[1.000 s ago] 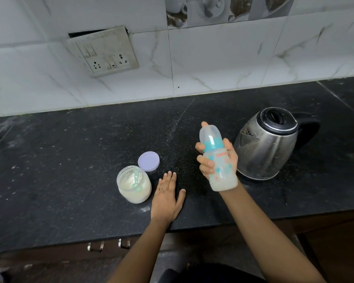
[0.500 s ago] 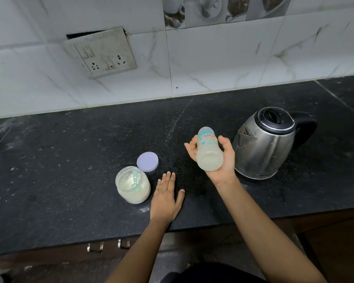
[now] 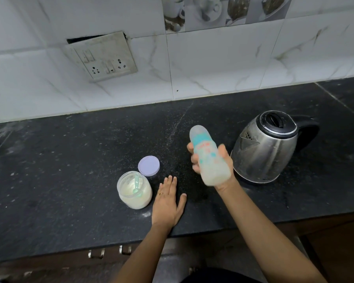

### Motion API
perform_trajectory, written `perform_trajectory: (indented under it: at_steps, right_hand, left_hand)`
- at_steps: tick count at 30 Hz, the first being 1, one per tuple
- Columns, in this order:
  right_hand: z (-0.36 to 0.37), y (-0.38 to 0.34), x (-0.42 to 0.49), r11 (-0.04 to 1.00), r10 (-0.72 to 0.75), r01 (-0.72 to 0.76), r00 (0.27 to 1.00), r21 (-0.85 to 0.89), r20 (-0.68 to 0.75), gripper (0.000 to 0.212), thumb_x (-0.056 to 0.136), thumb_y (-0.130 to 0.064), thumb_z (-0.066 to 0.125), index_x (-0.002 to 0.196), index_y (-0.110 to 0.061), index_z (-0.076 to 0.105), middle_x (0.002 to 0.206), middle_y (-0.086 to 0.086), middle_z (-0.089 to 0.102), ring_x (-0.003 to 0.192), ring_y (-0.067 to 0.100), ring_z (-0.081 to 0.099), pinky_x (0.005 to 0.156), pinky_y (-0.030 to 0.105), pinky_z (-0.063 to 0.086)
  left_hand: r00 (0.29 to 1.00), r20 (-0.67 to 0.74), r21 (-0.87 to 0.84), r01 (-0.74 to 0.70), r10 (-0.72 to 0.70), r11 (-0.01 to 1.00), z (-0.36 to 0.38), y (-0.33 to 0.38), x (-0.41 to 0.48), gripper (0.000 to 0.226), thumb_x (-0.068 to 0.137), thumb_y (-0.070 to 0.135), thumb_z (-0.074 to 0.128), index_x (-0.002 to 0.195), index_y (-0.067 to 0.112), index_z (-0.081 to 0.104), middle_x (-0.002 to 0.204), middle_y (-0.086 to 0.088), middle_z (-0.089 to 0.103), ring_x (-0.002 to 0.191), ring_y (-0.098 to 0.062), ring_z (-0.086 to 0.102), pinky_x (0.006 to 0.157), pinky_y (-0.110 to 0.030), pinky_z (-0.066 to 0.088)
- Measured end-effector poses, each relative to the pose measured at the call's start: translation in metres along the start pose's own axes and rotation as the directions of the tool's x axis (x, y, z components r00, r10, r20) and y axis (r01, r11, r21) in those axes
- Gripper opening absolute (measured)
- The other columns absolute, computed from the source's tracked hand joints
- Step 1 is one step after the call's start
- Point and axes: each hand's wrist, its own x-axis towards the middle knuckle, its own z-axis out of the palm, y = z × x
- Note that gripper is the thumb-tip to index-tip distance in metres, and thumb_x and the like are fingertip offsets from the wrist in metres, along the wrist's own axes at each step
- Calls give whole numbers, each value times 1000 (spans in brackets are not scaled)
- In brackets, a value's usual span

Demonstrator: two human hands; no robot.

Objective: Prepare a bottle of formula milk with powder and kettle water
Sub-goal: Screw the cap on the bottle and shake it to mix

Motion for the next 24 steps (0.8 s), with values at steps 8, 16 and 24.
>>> perform_trajectory:
  at_steps: [8, 16, 24]
  right_hand:
    - [-38, -4, -10, 991, 57, -61, 998, -117, -37, 90, 79, -18, 77, 141, -8, 13, 131, 22, 46, 111, 35, 58, 92, 56, 49]
    - [-48, -8, -10, 990, 69, -78, 994, -117, -80, 100, 75, -16, 82, 139, -18, 5, 125, 23, 53, 103, 36, 60, 87, 57, 51]
    - [-49, -8, -3, 985, 68, -69, 998, -157, -15, 106, 74, -15, 81, 143, -20, 0, 126, 21, 52, 103, 35, 60, 88, 55, 52]
  left_hand:
    - [1000, -9, 4, -6, 6, 1000, 1, -1, 2, 73, 91, 56, 21, 150, 14, 25, 158, -5, 23, 147, -13, 11, 119, -26, -1]
    - [1000, -5, 1, -2, 2, 1000, 1, -1, 2, 73, 91, 56, 20, 151, 15, 24, 158, -4, 23, 147, -13, 11, 120, -28, 1]
    - [1000, -13, -17, -6, 6, 1000, -1, -1, 1, 72, 91, 56, 21, 150, 14, 26, 158, -5, 25, 147, -13, 12, 120, -27, 1]
